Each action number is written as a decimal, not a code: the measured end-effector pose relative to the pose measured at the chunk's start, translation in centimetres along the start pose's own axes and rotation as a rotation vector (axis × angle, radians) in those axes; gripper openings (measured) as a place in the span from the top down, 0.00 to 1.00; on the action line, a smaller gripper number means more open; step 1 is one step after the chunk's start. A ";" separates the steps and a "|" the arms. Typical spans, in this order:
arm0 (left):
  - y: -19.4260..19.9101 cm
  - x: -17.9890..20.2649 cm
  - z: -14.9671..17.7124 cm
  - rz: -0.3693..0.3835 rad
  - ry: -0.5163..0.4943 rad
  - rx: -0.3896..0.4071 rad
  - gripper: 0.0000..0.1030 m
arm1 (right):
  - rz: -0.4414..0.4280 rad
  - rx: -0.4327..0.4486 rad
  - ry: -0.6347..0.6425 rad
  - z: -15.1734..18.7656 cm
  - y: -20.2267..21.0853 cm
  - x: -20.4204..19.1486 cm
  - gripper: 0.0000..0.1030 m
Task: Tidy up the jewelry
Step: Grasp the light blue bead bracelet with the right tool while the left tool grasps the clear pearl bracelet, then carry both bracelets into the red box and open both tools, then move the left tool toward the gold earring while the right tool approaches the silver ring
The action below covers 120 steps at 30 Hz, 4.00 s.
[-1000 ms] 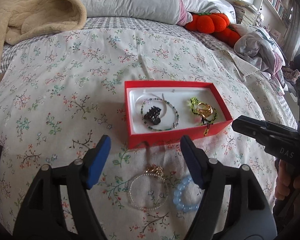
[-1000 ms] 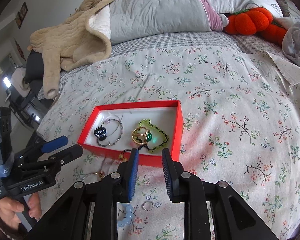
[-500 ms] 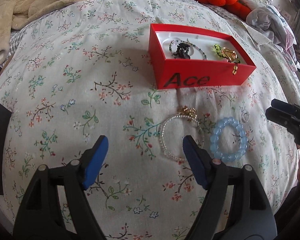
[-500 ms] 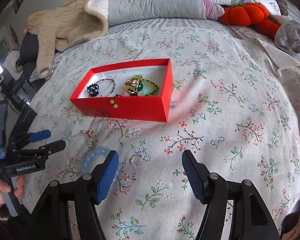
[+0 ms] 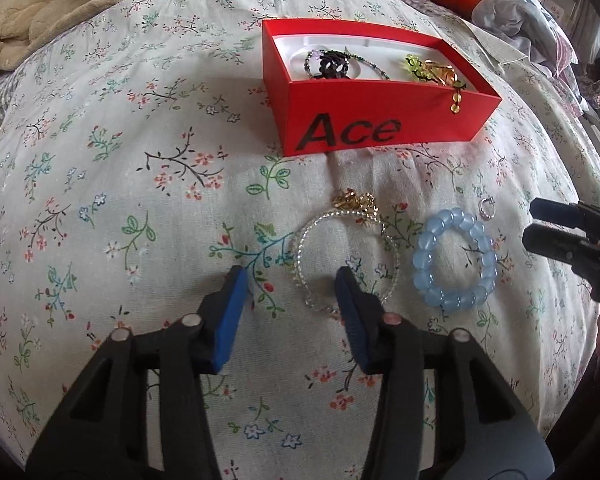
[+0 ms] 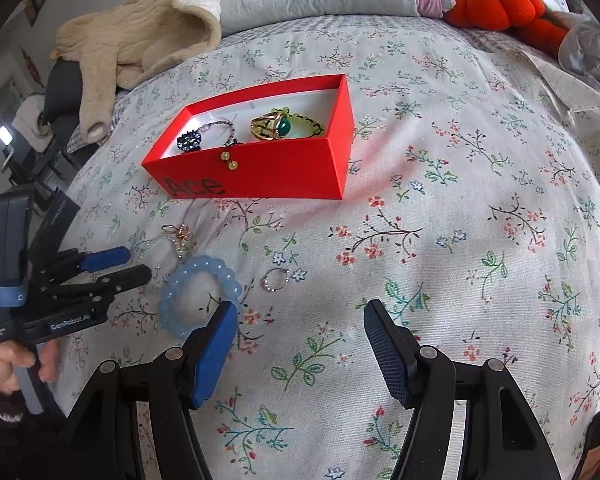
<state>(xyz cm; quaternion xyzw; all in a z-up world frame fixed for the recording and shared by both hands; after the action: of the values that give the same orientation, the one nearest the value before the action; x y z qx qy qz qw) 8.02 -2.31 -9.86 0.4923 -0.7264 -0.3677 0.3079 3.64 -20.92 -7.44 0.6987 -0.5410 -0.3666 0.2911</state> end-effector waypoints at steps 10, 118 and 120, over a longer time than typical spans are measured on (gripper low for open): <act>-0.1 0.6 0.2 0.052 0.012 -0.024 0.91 | -0.128 -0.098 -0.038 1.5 -2.2 -3.7 0.68; 3.6 -2.2 -9.2 0.009 0.163 0.199 0.69 | 0.022 0.211 -0.140 -13.9 -1.2 -1.8 0.89; 3.6 -2.1 -9.1 0.009 0.164 0.194 0.69 | 0.032 0.206 -0.147 -13.8 -1.4 -1.1 0.89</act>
<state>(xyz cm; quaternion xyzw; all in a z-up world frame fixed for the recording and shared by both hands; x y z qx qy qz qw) 14.35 -1.54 -2.14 0.5449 -0.7331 -0.2529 0.3189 15.62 -19.33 -0.60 0.6874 -0.6068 -0.3547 0.1832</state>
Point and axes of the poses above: each gripper's, at about its wrist camera, not at the fingertips, and y roughly against the way its jaws point, x to its right, z to its underside, the point moved 6 cm from there along -y, roughly the way its jaws point, and after that the axes turned 5 degrees about x, right-handed, at the moved point
